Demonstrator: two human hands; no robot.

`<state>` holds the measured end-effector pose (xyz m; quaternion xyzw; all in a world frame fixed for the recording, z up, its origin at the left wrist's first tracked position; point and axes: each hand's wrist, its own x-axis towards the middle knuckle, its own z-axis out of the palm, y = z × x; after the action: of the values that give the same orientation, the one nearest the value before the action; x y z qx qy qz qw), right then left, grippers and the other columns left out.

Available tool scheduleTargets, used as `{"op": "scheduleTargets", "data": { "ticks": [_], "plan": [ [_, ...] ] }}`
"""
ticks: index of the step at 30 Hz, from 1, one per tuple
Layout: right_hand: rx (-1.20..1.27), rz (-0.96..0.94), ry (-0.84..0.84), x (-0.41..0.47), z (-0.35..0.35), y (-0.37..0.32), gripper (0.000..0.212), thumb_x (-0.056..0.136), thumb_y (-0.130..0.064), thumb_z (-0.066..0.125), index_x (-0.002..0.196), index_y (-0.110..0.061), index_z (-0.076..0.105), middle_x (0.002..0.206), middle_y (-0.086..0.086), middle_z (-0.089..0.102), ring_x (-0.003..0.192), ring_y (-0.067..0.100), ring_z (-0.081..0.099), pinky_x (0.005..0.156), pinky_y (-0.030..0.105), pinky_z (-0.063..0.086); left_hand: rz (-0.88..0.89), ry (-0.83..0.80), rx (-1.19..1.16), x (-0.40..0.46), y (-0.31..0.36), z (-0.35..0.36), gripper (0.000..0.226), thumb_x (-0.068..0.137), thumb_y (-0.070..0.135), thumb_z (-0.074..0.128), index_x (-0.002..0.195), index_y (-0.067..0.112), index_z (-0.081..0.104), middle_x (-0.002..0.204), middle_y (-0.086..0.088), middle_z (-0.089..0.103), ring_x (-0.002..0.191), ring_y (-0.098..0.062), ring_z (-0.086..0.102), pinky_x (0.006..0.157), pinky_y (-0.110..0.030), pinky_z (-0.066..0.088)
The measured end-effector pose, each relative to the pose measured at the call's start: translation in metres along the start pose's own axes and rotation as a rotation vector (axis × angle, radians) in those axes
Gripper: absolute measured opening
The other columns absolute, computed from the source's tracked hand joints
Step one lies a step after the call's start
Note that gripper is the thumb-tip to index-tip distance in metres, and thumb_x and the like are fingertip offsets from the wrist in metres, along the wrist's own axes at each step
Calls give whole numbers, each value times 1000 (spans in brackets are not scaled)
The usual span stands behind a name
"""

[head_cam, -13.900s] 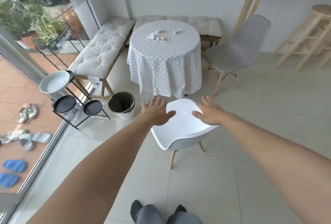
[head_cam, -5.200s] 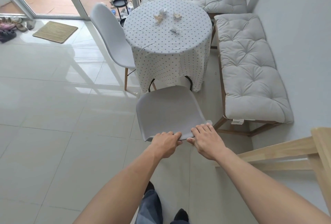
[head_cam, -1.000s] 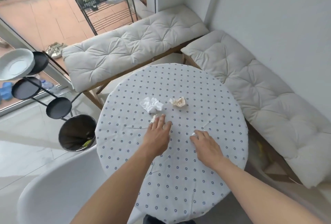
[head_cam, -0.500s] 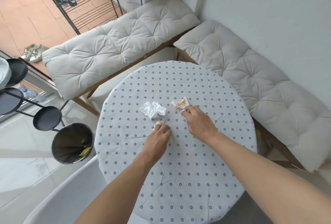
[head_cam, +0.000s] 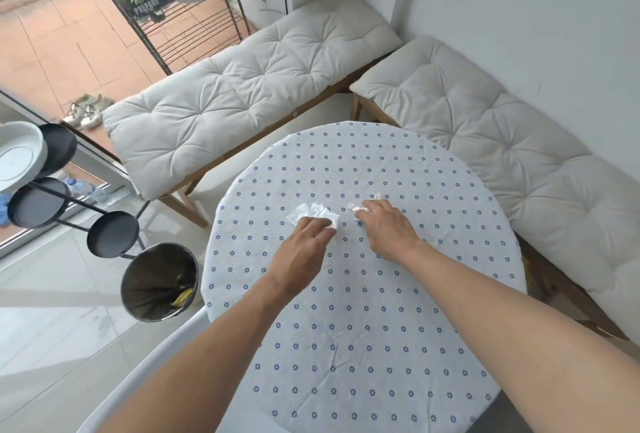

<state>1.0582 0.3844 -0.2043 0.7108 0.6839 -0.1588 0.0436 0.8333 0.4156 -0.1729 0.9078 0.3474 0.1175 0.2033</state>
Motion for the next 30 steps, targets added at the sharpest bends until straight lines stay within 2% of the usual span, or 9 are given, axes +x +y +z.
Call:
{"op": "scheduleTargets", "data": {
  "ticks": [6,10,13,15,18,21,25,28,30],
  "plan": [
    [74,-12,60,-13,6,1,26,100,-8,52,125,-9,62,131,12,59,127,36,50,82,48,57,-43,-31,37,28,-16,7,30,97,-5,56,125,1,66,136,-18,61,128,-36,50,77,-53,59],
    [93,-27,79,-28,7,4,31,100,-7,52,130,-11,60,128,11,60,121,33,52,82,46,56,-71,-87,80,41,-22,22,36,99,-3,53,134,4,60,153,-18,47,143,-34,36,92,-55,56],
    [93,-29,78,-40,8,7,30,97,-4,50,124,-10,62,125,11,61,113,31,54,78,43,56,-93,-176,171,46,-24,37,48,98,-6,50,143,11,51,166,-18,23,153,-39,17,117,-58,34],
    [80,-25,70,-48,10,10,28,96,-1,50,120,-10,62,122,9,60,109,29,55,75,42,56,-156,-227,207,45,-25,44,49,98,-6,49,143,13,50,167,-19,16,154,-42,10,120,-63,23],
    [68,-32,78,-56,12,13,29,96,1,53,120,-11,63,120,8,61,105,27,56,75,39,55,-182,-224,153,35,-24,48,43,98,-7,50,138,9,55,158,-19,36,152,-41,19,114,-60,38],
    [97,-45,96,-63,12,13,32,95,1,53,123,-11,63,120,8,61,106,27,56,76,39,55,-173,-203,120,21,-21,45,27,98,-5,57,122,2,64,135,-13,56,139,-35,44,92,-48,58],
    [119,-73,98,-76,7,8,41,91,5,56,127,-13,63,121,6,60,106,26,56,75,36,54,-213,-211,161,2,-12,33,16,94,-6,60,106,3,66,108,-10,64,106,-28,58,72,-40,59],
    [122,-106,111,-81,-3,2,44,91,7,54,130,-14,61,124,6,60,110,26,56,80,38,55,-253,-202,183,-14,-3,19,13,92,-7,58,99,3,64,97,-9,60,98,-28,57,64,-43,58],
    [120,-132,115,-83,-12,-5,45,92,7,52,131,-13,61,127,6,60,112,26,55,83,40,56,-277,-183,188,-25,0,8,17,94,-6,56,106,2,65,101,-9,62,101,-27,56,68,-44,59]
  ]
}}
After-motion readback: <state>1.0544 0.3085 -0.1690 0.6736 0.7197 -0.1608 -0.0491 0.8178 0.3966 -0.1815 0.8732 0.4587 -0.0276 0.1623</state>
